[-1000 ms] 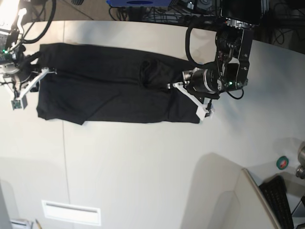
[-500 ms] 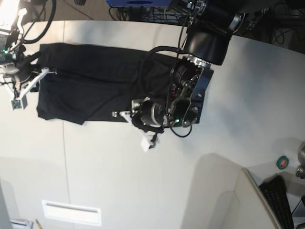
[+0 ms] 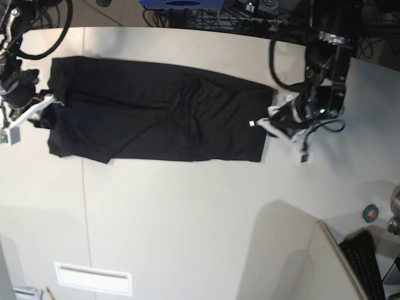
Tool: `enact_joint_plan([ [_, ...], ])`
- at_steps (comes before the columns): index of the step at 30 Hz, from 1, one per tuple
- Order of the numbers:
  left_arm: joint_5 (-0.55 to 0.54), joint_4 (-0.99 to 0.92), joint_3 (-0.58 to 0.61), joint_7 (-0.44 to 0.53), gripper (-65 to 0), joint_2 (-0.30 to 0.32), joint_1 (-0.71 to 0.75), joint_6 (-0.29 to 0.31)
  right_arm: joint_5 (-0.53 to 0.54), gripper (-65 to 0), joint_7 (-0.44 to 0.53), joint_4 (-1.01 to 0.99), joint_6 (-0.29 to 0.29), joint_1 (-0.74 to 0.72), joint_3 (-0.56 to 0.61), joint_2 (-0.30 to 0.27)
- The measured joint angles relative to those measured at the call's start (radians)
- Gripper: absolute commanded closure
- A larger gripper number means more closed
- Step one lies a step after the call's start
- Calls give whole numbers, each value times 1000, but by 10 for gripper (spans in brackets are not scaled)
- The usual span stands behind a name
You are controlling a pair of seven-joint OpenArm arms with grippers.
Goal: Layout the t-shirt on the table in an organized manner, then fold the t-shirt properly
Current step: 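Grasp the strip's end with the left gripper and fold it toward the right gripper, then grasp the folded shirt's end with both grippers and lift it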
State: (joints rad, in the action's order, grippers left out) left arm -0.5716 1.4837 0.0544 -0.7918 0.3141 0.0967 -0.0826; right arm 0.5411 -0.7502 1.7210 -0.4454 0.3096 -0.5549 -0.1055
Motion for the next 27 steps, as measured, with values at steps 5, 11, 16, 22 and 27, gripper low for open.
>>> enact_joint_plan([
  [5, -7, -96, -141, 182, 0, 85, 89, 130, 97, -492, -99, -246, -130, -102, -70, -78],
  [11, -9, -227, -173, 259, 0, 79, 96, 188, 100, -474, -102, -574, -201, -232, -63, -148],
  [16, -13, -245, -64, 343, 0, 60, 62, 188, 106, -474, -97, -681, -236, -243, -62, -154],
  [22, -19, -295, 78, 376, 0, 26, -27, 188, 137, -474, -64, -667, -255, -219, 68, -152],
  [27, -21, -290, 97, 389, 0, -13, -27, 188, 158, -473, -56, -663, -256, -220, 95, -112],
])
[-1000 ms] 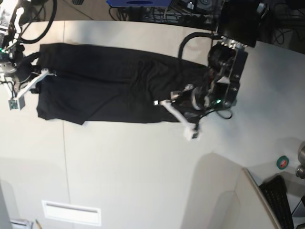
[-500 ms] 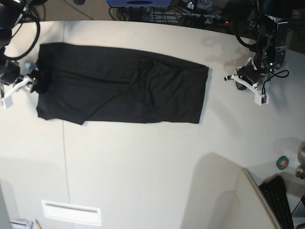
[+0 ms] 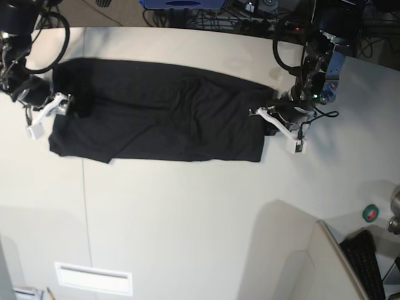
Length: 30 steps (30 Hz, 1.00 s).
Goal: Layout the t-shirt on the table in an organized manner, then fold the t-shirt properly
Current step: 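Grasp the folded shirt's end with both grippers and lift it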
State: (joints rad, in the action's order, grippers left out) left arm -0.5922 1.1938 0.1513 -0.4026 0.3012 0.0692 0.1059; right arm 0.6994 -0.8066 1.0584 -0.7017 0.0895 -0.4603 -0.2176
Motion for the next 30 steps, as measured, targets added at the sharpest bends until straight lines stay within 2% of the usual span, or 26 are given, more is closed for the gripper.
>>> enact_joint_plan([
  [2, 37, 0, 0, 2, 0, -14, 0, 0, 1, -473, 2, -5, -4, -3, 0, 3],
  [3, 89, 0, -1, 6, 0, -23, 0, 3, 0, -471, -3, -10, -7, -10, 0, 2],
  [5, 187, 4, -4, 15, 0, -49, 0, 0, -5, -425, -7, -21, -8, -23, -1, 1],
  [6, 232, 6, -4, 24, 0, -65, 2, 0, -10, -366, -6, -35, -7, -31, -2, -2],
  [8, 285, 8, -3, 29, 0, -89, 3, -1, -27, -206, -9, -55, -5, -47, -5, -5],
  [10, 290, 8, -3, 32, 0, -98, 3, 0, -42, -35, -24, -60, -2, -45, -18, -9],
  [11, 288, 8, -3, 31, 0, -100, 3, 0, -47, 0, -30, -63, 2, -41, -19, -14],
  [14, 292, 8, -4, 31, 0, -116, 3, -2, -53, 0, -40, -64, 2, -45, -18, -23],
  [16, 302, 9, 57, 42, 0, -121, -4, -21, -100, 0, -42, -64, 2, -61, -18, -32],
  [20, 289, 20, 180, 37, 0, -135, -11, -8, -241, 0, -47, 54, 122, -52, -19, -21],
  [22, 289, 40, 214, 18, 0, -143, -4, -1, -299, 0, -57, 159, 130, -25, -20, -3],
  [24, 285, 55, 246, 10, 0, -146, -2, -2, -370, 0, -85, 266, 124, -6, -20, 26],
  [26, 290, 61, 261, -4, 0, -161, 0, -8, -456, 0, -153, 372, 126, -5, -19, 70],
  [30, 293, 64, 275, -24, 0, -199, 5, -1, -626, 0, -233, 589, 123, 1, -19, 192],
])
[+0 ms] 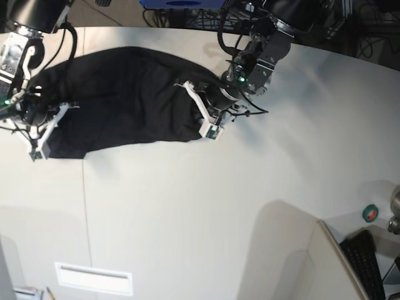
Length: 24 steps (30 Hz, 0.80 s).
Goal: Layout the t-shirt on the table in an organized manner, then fold the t-shirt properly
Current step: 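Grasp the folded shirt's end with both grippers and lift it, then fold the lifted end over onto the shirt with the right gripper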
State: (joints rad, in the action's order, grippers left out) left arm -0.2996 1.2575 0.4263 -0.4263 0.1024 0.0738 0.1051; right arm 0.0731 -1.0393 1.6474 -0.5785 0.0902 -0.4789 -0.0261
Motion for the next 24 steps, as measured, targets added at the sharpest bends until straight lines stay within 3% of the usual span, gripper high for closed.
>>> enact_joint_plan([
  [2, 1, 0, 3, -8, 0, -11, 2, 1, -68, 0, -13, 102, -2, 28, 35, 48],
  [5, 0, 0, 2, -1, 0, -10, 9, 1, -161, 0, -27, 222, 0, 107, 189, 73],
  [8, -1, 2, -2, 0, 0, -7, 13, 2, -192, 0, -25, 253, -5, 153, 329, 119],
  [10, -2, 2, -3, -1, 0, -2, 12, 4, -233, 0, -19, 253, -5, 169, 361, 158],
  [14, -17, 6, -1, 12, 0, 26, 19, 12, -261, 0, -32, 253, 6, 194, 437, 156],
  [17, -10, 25, -6, 16, 0, 25, 41, 4, -216, 0, -26, 253, 134, 191, 508, 159],
  [24, -7, 44, 0, 11, 0, 37, 55, 4, -16, 0, -21, 210, 348, 148, 629, 159],
])
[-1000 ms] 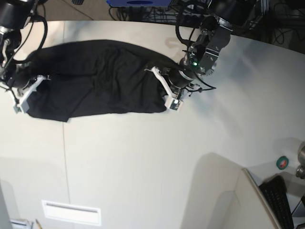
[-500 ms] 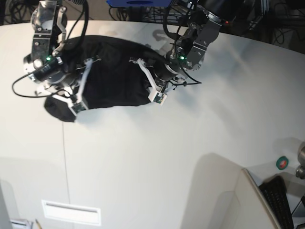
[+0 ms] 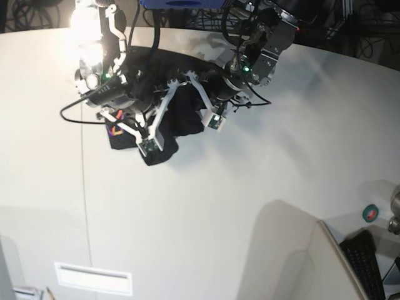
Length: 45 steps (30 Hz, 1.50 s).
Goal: Layout the t-shirt on the table in an organized manner, then fold the t-shirt properly
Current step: 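Fold the lifted end over onto the shirt with the right gripper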
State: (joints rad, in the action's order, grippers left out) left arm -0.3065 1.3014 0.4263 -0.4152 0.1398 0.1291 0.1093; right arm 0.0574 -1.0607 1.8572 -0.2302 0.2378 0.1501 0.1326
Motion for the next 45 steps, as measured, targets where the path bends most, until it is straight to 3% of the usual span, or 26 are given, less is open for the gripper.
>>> enact_joint_plan([
  [8, -11, 2, -6, 4, 0, 22, 2, 7, 135, 0, -2, -106, 149, -7, 1, -2],
  [17, -10, 52, -51, -24, 0, 48, 42, 3, 158, 0, 1, -106, 163, -6, 0, -3],
  [18, -10, 79, -92, -32, 0, 61, 67, 2, 181, -50, 1, -108, 164, -6, 0, -5],
  [21, -9, 184, -221, -176, 0, 113, 135, -3, 243, -320, 2, -129, 169, -4, -2, -6],
  [23, 4, 256, -325, -256, 0, 140, 169, -11, 255, -396, 5, -158, 169, -4, 6, -8],
  [30, -7, 355, -740, -272, 0, 154, 293, 1, 257, -329, -3, -176, 170, -34, 154, -35],
  [32, 3, 325, -855, -264, 0, 158, 287, 53, 252, -302, 2, -172, 166, -68, 252, -72],
  [36, -5, 172, -1095, -256, 0, 144, 240, 243, 253, -206, -7, -37, 172, -96, 435, -158],
  [38, 13, 87, -1187, -271, 0, 145, 221, 309, 285, -117, 6, 45, 227, -90, 446, -197],
  [40, 7, 36, -1269, -266, 0, 145, 218, 393, 262, 0, 27, 65, 346, -87, 430, -254],
  [41, 5, 21, -1305, -267, 0, 145, 215, 419, 256, 0, 23, 57, 395, -85, 417, -284],
  [43, 10, 16, -1355, -267, 0, 143, 210, 450, 230, 0, 48, 47, 403, -74, 406, -332],
  [45, 3, 18, -1372, -259, 0, 143, 209, 460, 245, 0, 71, 47, 402, -44, 411, -322],
])
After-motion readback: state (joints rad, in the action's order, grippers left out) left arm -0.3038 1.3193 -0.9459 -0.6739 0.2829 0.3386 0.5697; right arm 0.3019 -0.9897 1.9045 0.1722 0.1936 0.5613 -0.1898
